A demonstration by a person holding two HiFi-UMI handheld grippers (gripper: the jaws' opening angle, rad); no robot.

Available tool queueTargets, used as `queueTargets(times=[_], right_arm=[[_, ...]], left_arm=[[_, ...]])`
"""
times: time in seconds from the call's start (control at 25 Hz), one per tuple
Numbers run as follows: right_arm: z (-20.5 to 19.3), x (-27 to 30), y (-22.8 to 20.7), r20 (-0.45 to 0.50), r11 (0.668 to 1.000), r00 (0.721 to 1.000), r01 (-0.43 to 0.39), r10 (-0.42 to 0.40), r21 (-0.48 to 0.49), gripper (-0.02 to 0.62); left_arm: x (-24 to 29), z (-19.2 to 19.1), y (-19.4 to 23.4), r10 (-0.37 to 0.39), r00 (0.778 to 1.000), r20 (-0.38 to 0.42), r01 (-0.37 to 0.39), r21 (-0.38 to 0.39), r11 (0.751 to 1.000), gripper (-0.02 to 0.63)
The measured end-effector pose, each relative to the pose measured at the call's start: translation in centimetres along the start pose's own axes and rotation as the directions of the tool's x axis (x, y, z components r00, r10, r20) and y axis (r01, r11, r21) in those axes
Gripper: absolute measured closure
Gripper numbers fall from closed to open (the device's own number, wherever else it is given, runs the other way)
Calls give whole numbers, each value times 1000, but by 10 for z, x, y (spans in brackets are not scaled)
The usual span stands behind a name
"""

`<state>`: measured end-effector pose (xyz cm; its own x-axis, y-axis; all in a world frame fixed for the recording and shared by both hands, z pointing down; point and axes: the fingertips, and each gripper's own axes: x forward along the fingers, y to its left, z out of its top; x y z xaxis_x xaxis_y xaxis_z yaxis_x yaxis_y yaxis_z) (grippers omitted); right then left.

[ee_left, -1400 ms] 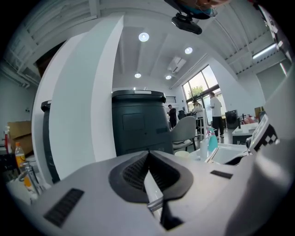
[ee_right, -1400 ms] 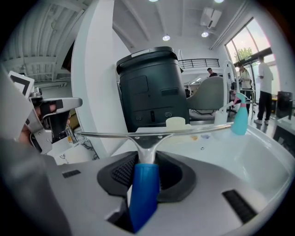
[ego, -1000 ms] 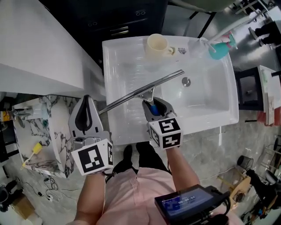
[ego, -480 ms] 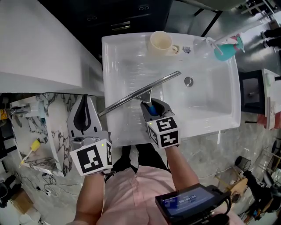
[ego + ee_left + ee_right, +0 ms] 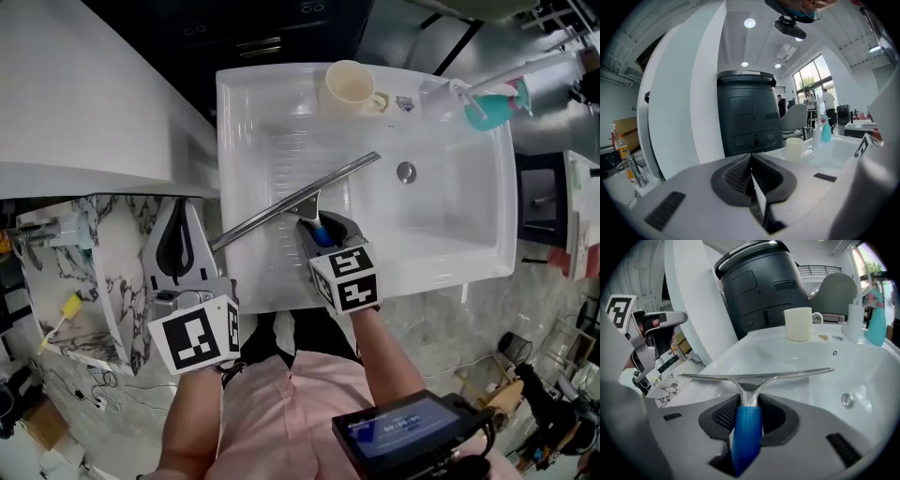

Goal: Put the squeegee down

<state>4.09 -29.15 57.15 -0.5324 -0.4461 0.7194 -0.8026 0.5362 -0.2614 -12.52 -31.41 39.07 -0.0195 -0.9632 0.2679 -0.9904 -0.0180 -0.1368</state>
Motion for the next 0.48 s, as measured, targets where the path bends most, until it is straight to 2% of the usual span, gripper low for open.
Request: queueTargets(times=[0.48], right_arm=[[-6, 9, 0, -76, 1000, 997, 4, -5, -12, 479]], left_arm=[[5, -6, 1, -3, 1000, -5, 3, -12, 1000, 597]])
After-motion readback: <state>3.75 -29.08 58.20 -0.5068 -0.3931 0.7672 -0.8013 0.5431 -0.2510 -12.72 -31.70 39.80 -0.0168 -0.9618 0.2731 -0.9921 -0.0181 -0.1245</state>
